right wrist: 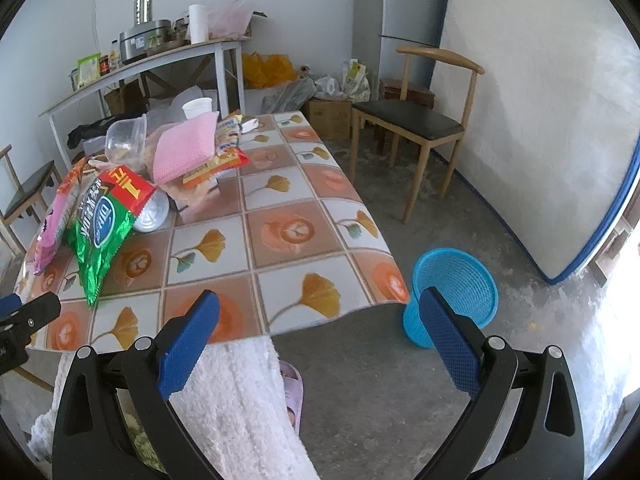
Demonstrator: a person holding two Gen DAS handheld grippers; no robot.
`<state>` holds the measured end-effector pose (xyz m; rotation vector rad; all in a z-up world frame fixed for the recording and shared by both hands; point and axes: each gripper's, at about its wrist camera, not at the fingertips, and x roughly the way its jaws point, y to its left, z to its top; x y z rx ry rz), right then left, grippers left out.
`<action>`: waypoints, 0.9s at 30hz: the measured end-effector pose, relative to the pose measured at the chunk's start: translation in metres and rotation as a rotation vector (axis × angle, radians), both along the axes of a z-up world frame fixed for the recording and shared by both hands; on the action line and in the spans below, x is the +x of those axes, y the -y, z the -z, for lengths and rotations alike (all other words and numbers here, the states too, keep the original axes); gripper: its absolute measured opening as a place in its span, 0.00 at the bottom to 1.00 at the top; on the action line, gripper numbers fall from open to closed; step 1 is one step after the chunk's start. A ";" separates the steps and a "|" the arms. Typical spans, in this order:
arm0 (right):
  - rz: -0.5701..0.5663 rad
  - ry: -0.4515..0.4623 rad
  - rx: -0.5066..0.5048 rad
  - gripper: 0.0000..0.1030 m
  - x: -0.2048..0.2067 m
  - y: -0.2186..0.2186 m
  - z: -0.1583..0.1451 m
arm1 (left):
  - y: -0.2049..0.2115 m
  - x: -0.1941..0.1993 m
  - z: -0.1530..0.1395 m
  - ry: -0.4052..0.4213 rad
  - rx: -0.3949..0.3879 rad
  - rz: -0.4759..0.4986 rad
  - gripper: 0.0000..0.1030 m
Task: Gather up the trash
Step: 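Grasp the clear plastic cup with the left tool while the right tool grasps the pink sponge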
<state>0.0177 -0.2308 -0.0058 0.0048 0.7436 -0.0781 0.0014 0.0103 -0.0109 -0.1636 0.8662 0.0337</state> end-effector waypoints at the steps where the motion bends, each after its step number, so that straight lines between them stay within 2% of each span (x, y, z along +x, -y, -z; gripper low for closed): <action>1: -0.006 0.011 -0.005 0.94 0.002 -0.002 -0.002 | -0.005 -0.001 -0.001 0.023 -0.039 0.007 0.92; 3: -0.018 0.038 -0.015 0.94 0.006 -0.007 -0.007 | -0.017 -0.003 -0.004 0.070 -0.113 0.004 0.92; 5: -0.039 0.075 -0.010 0.94 0.011 -0.013 -0.013 | -0.027 -0.004 -0.008 0.125 -0.145 -0.002 0.92; 10: -0.090 0.123 0.043 0.94 0.025 -0.024 -0.021 | -0.036 -0.004 -0.016 0.226 -0.095 0.011 0.92; 13: -0.131 0.116 0.094 0.94 0.033 -0.032 -0.026 | -0.045 -0.003 -0.017 0.270 -0.081 0.002 0.92; 20: -0.156 0.072 0.235 0.94 0.050 -0.031 -0.027 | -0.061 0.005 -0.013 0.325 -0.114 0.018 0.92; 27: -0.164 -0.003 0.501 0.91 0.082 0.001 -0.012 | -0.059 0.028 -0.021 0.382 -0.091 0.103 0.92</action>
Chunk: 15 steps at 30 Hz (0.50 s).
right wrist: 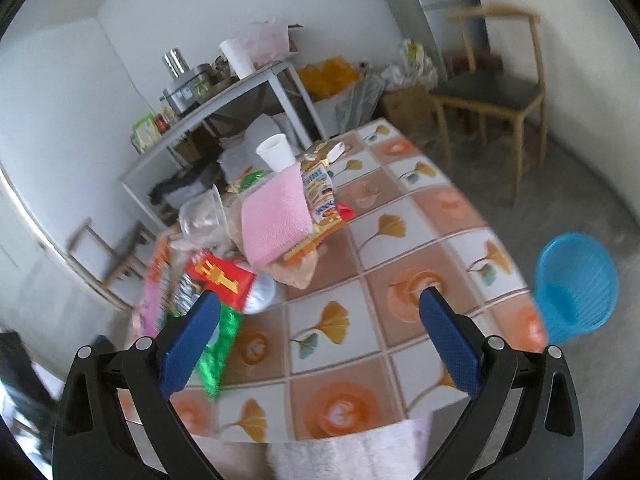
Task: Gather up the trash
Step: 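Grasp the clear plastic cup with the left tool while the right tool grasps the pink sponge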
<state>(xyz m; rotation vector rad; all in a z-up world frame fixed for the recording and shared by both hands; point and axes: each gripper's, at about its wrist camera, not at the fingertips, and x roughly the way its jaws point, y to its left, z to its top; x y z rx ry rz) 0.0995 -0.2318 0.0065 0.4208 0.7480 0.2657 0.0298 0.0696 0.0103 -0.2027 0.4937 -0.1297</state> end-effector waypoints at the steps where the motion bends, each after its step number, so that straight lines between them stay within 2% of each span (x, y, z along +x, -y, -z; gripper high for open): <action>1: -0.015 -0.015 0.045 0.89 0.008 0.003 0.002 | -0.001 0.006 -0.002 -0.001 -0.001 0.007 0.92; 5: -0.080 -0.035 0.135 0.82 0.038 0.001 0.002 | -0.013 0.037 -0.021 -0.002 -0.024 0.037 0.92; 8: -0.131 -0.022 0.123 0.75 0.059 -0.013 -0.004 | -0.030 0.069 -0.037 -0.033 -0.087 0.082 0.92; 10: -0.153 -0.021 0.111 0.68 0.072 -0.021 -0.005 | -0.033 0.093 -0.042 -0.073 -0.097 0.135 0.92; 13: -0.196 -0.023 0.096 0.62 0.087 -0.034 -0.007 | -0.028 0.136 -0.045 -0.157 -0.019 0.205 0.92; 15: -0.227 -0.026 0.088 0.61 0.095 -0.040 -0.008 | -0.022 0.160 -0.044 -0.184 0.048 0.243 0.92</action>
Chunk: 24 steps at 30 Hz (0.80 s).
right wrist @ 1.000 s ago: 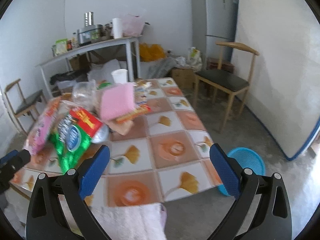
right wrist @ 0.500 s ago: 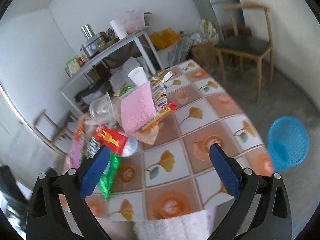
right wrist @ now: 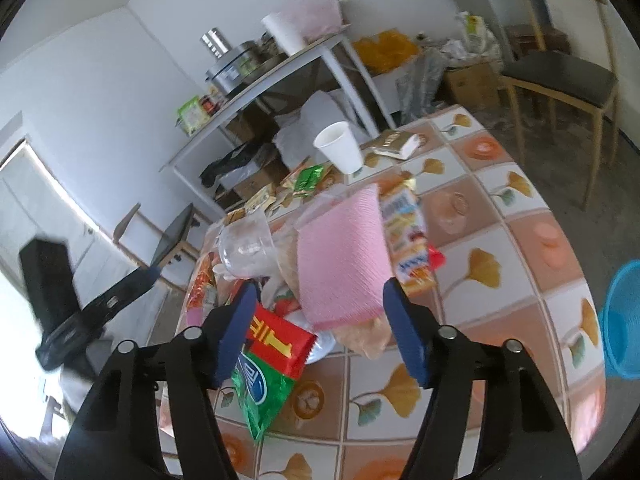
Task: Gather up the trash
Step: 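Grasp the clear plastic cup with the left tool while the right tool grasps the pink sponge, then carry the cup and sponge with both tools over the blue wastebasket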
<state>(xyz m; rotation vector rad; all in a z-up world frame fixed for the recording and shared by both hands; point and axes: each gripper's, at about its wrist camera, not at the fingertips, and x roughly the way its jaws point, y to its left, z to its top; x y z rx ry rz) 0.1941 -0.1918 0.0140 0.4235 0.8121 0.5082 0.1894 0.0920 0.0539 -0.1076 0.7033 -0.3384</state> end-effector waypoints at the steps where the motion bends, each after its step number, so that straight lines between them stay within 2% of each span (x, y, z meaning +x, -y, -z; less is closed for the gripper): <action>1: -0.011 -0.003 -0.004 0.60 0.004 -0.002 0.001 | 0.003 0.011 0.002 -0.016 0.028 0.024 0.92; 6: -0.041 -0.041 -0.013 0.55 0.017 -0.004 0.010 | 0.010 0.055 0.023 -0.126 0.087 0.103 0.92; 11: -0.037 -0.080 -0.013 0.53 0.030 0.000 0.021 | 0.018 0.071 0.035 -0.177 0.106 0.130 0.92; 12: -0.034 -0.088 -0.010 0.53 0.032 0.002 0.022 | 0.020 0.071 0.036 -0.179 0.106 0.137 0.90; 15: -0.043 -0.111 0.007 0.53 0.037 0.004 0.028 | 0.024 0.075 0.041 -0.198 0.095 0.153 0.76; 19: -0.065 -0.129 0.010 0.48 0.040 0.002 0.031 | 0.027 0.078 0.043 -0.215 0.078 0.158 0.64; 24: -0.079 -0.156 0.003 0.47 0.045 0.000 0.033 | 0.029 0.078 0.042 -0.210 0.086 0.156 0.61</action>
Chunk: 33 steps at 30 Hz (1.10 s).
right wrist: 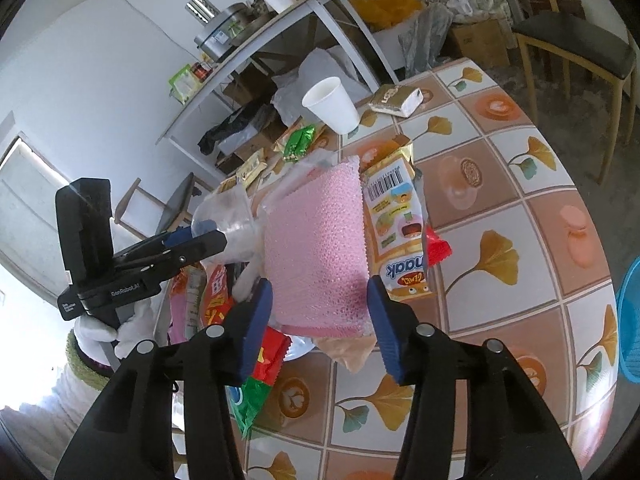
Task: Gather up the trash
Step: 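Carry the cup and sponge with both tools over the blue wastebasket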
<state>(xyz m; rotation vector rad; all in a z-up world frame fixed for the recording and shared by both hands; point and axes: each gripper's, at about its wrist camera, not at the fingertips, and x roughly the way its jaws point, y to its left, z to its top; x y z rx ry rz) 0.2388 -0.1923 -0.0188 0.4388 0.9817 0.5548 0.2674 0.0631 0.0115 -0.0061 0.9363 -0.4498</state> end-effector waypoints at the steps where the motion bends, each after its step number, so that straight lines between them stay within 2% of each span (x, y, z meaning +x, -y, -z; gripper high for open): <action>1: -0.001 -0.005 -0.002 0.47 0.001 0.000 0.000 | 0.000 0.000 0.000 -0.001 -0.002 -0.002 0.61; 4: -0.008 -0.016 0.003 0.48 0.004 0.001 0.001 | 0.000 0.002 0.001 -0.006 0.000 -0.010 0.65; 13: -0.055 -0.054 0.006 0.48 0.009 -0.008 0.006 | 0.009 0.006 0.005 -0.009 0.036 0.013 0.65; 14: -0.052 -0.053 0.005 0.47 0.008 -0.008 0.006 | 0.009 0.007 0.005 -0.009 0.036 0.011 0.65; 18: -0.052 -0.045 -0.009 0.26 0.005 -0.009 0.004 | 0.007 0.007 0.004 -0.001 0.034 -0.006 0.62; 33: -0.020 0.057 0.027 0.19 -0.013 0.002 -0.023 | 0.001 -0.020 -0.029 0.125 0.034 -0.025 0.62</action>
